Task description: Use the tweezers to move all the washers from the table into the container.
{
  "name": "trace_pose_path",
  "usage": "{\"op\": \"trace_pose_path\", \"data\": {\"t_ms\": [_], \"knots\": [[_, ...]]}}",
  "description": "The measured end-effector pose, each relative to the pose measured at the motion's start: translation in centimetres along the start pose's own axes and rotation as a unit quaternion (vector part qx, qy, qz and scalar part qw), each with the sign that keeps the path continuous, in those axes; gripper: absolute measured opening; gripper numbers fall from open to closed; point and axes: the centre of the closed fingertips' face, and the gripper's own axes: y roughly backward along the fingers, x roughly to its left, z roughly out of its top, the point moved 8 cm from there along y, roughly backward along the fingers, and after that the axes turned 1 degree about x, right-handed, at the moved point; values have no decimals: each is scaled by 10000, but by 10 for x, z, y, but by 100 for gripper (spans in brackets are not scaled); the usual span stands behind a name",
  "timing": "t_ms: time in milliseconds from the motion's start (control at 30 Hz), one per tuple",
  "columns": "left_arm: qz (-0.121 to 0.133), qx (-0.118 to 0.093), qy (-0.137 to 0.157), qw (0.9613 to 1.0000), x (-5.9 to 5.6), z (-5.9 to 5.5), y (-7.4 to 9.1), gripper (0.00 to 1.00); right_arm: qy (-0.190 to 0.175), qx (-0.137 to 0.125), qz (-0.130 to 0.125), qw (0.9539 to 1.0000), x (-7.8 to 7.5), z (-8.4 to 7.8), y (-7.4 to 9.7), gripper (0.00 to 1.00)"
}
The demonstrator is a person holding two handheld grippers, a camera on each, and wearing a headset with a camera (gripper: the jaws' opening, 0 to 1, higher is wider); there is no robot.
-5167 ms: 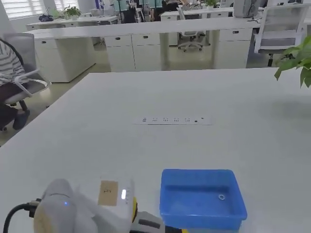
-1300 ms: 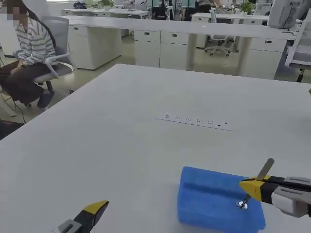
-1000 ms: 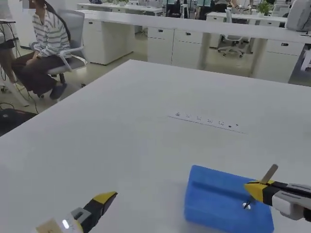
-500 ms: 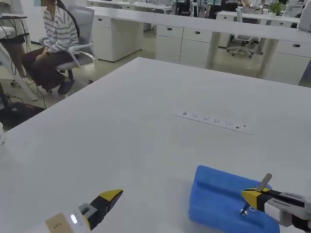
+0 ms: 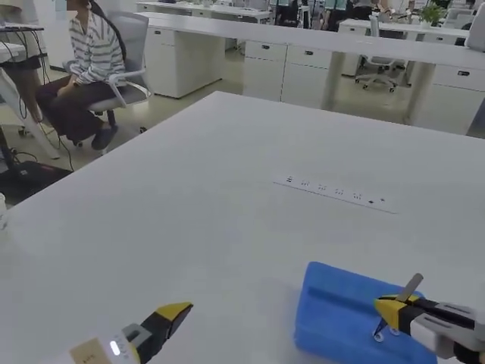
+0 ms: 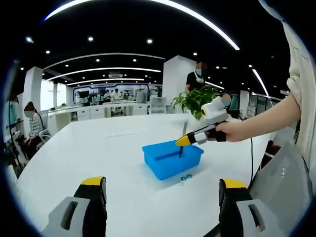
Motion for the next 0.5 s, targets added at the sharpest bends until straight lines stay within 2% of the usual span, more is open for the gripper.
{"op": "trace_pose_path", "data": {"t_ms": [300, 400, 500], "knots": [[37, -65, 115, 9999, 2, 1, 1, 96, 190, -460, 271, 9984, 23, 21, 24, 3], [40, -52, 102, 9999, 1, 1, 1, 96, 176, -611, 407, 9971, 33, 24, 29, 3], [35, -31, 87, 10000, 1, 0, 1, 95, 200, -644, 570, 9961, 46, 22, 32, 3]]}}
